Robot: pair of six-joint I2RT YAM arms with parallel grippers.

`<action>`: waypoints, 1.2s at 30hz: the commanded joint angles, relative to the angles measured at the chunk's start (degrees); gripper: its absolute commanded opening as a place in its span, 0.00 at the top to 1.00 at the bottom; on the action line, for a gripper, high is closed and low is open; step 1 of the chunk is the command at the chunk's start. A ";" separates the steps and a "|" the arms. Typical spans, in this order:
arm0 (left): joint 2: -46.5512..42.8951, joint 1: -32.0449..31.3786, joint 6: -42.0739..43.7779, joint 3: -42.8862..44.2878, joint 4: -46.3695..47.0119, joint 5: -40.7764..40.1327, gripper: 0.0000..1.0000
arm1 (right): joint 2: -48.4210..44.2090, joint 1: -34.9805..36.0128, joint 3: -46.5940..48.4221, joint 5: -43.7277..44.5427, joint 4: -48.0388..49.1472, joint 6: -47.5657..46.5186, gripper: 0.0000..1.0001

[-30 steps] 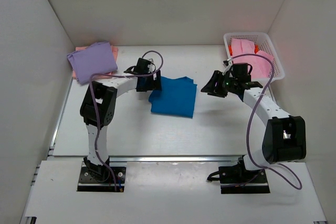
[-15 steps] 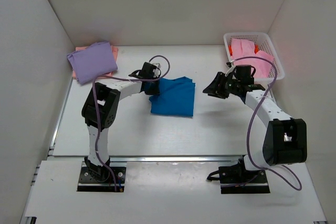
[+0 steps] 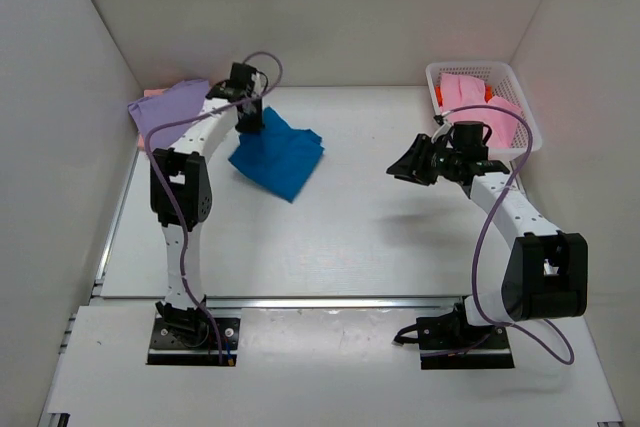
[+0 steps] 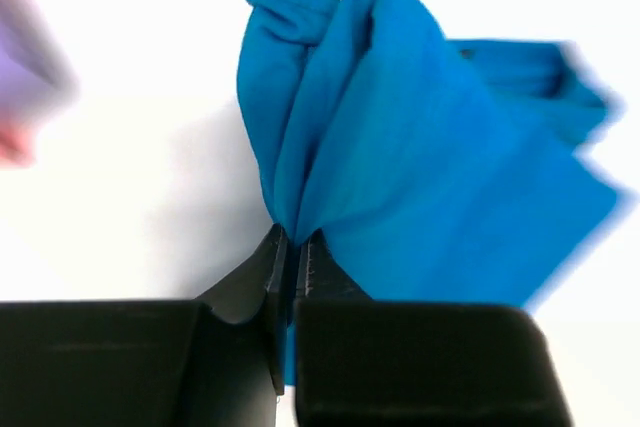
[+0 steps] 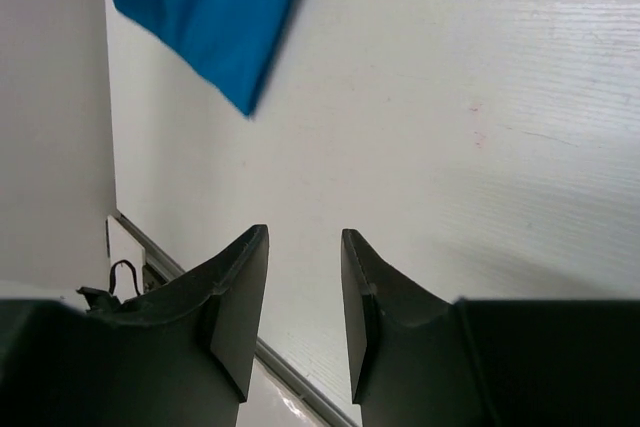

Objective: Fold and stack the t-shirts
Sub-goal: Put the neatly folded tshirt into the corner of the board with the left arm

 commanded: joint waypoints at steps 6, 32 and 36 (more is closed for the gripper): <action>10.16 5.16 6.55 32.73 -10.76 -5.73 1.00 | -0.86 3.92 5.33 -2.17 1.93 2.69 0.69; 4.29 24.50 0.77 35.49 3.13 7.00 1.00 | 3.62 10.25 6.21 0.39 0.08 4.62 0.70; 2.45 26.26 0.32 34.70 3.04 8.76 1.00 | 4.85 11.13 6.39 0.21 0.17 4.98 0.71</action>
